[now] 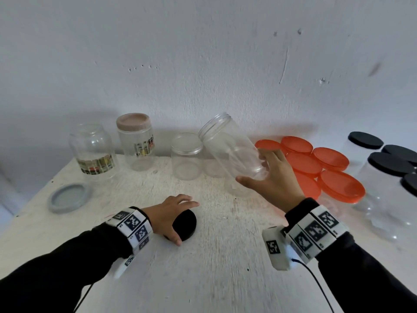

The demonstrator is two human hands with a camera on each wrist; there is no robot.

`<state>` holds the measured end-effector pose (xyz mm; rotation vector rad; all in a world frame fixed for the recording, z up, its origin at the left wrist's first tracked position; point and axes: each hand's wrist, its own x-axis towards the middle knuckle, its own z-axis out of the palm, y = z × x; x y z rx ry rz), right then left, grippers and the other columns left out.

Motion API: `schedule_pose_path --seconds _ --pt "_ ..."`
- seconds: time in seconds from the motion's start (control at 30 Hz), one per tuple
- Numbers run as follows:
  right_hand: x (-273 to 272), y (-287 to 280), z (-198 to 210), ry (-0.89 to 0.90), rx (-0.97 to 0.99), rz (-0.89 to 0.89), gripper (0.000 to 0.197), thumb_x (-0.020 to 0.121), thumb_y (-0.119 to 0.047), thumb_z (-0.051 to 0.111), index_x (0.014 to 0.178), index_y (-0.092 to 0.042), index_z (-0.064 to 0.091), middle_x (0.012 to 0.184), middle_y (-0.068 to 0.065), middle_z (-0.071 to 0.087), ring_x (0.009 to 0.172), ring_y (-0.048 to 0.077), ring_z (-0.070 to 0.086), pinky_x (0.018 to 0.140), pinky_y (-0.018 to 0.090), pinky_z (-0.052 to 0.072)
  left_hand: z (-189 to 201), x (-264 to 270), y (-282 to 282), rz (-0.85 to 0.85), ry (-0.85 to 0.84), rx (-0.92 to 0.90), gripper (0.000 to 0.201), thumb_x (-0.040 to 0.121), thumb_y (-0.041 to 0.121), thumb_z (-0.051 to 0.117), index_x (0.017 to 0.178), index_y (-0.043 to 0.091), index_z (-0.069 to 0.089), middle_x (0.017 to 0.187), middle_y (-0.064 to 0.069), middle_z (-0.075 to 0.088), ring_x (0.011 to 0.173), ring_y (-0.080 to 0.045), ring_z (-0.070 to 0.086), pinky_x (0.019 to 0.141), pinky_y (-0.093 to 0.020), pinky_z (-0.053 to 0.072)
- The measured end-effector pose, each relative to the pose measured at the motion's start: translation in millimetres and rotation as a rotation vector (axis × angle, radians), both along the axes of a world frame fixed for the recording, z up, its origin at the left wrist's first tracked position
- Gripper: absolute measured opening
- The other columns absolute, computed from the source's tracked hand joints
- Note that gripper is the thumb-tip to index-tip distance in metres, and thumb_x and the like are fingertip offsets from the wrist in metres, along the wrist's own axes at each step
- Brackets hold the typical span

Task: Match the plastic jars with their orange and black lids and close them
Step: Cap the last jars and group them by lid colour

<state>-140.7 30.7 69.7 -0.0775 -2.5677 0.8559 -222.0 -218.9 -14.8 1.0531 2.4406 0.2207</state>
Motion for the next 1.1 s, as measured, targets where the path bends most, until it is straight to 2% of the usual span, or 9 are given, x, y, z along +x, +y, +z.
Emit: schedule_pose_path --seconds 0.23,0.3,0.5,0.6,0.67,0.77,0.87,1.0,1.1 --pt "-2 2 -13 -0.068 -0.206 0.011 0.072 0.064 -0.031 0.082 0.118 -0.013 0.039 0.117 0.0 0.044 0.102 0.014 0.05 0.077 0.016 0.041 0 4 9 0.032 0.028 -0.039 0.085 0.074 0.028 0.075 0.143 0.023 0.025 0.146 0.003 0.023 0.131 -0.019 0.023 0.11 -0.033 0.026" --pt "-1 2 -18 -0.112 -0.27 0.033 0.074 0.062 -0.032 0.084 0.117 -0.015 0.037 0.114 0.001 0.044 0.1 0.015 0.051 0.078 0.02 0.045 1 4 10 0.067 0.044 -0.013 0.082 0.074 0.029 0.075 0.141 0.022 0.029 0.144 0.003 0.026 0.129 -0.017 0.026 0.109 -0.03 0.027" --pt "9 -1 -33 -0.183 -0.377 0.12 0.09 0.051 -0.046 0.084 0.124 -0.017 0.04 0.111 -0.006 0.051 0.098 0.01 0.055 0.083 0.025 0.048 25 4 7 0.301 0.092 0.359 0.082 0.071 0.031 0.077 0.138 0.018 0.033 0.134 0.004 0.04 0.119 -0.011 0.04 0.095 -0.02 0.034" --pt "12 -3 -44 -0.24 -0.36 0.164 0.098 0.05 -0.051 0.08 0.131 -0.017 0.039 0.116 -0.007 0.053 0.102 0.009 0.053 0.089 0.028 0.047 46 4 5 0.354 0.122 0.553 0.087 0.06 0.049 0.074 0.134 0.019 0.039 0.127 0.005 0.044 0.115 -0.011 0.044 0.091 -0.021 0.036" --pt "12 -3 -52 -0.273 -0.357 0.179 0.093 0.056 -0.042 0.084 0.133 -0.016 0.038 0.118 -0.007 0.051 0.103 0.009 0.052 0.09 0.029 0.047 57 4 3 0.368 0.103 0.663 0.094 0.051 0.061 0.064 0.133 0.022 0.041 0.126 0.008 0.046 0.116 -0.009 0.045 0.093 -0.025 0.039" --pt "12 -3 -60 -0.311 -0.358 0.183 0.087 0.061 -0.026 0.086 0.132 -0.014 0.038 0.121 -0.003 0.047 0.104 0.012 0.051 0.088 0.026 0.047 67 3 2 0.378 0.077 0.76 0.092 0.05 0.062 0.062 0.132 0.024 0.041 0.128 0.007 0.048 0.116 -0.009 0.048 0.094 -0.029 0.044" --pt "12 -2 -65 -0.351 -0.343 0.187 0.087 0.059 -0.023 0.087 0.132 -0.014 0.04 0.12 -0.002 0.042 0.104 0.013 0.05 0.088 0.025 0.048 71 3 5 0.355 0.075 0.836 0.084 0.052 0.06 0.062 0.128 0.028 0.043 0.129 0.006 0.047 0.114 -0.007 0.049 0.088 -0.019 0.043" --pt "12 1 -70 -0.419 -0.305 0.214 0.088 0.06 -0.022 0.087 0.134 -0.014 0.039 0.121 0.0 0.041 0.106 0.013 0.05 0.089 0.025 0.048 72 6 13 0.301 0.083 0.909 0.078 0.055 0.058 0.062 0.126 0.031 0.043 0.126 0.009 0.044 0.109 0.013 0.045 0.081 -0.003 0.04" --pt "12 3 -73 -0.439 -0.284 0.226 0.09 0.06 -0.02 0.087 0.134 -0.014 0.037 0.121 0.001 0.043 0.108 0.014 0.051 0.089 0.025 0.048 74 9 19 0.273 0.077 0.951 0.075 0.057 0.056 0.063 0.126 0.03 0.044 0.125 0.009 0.043 0.108 0.014 0.045 0.081 0.0 0.038"
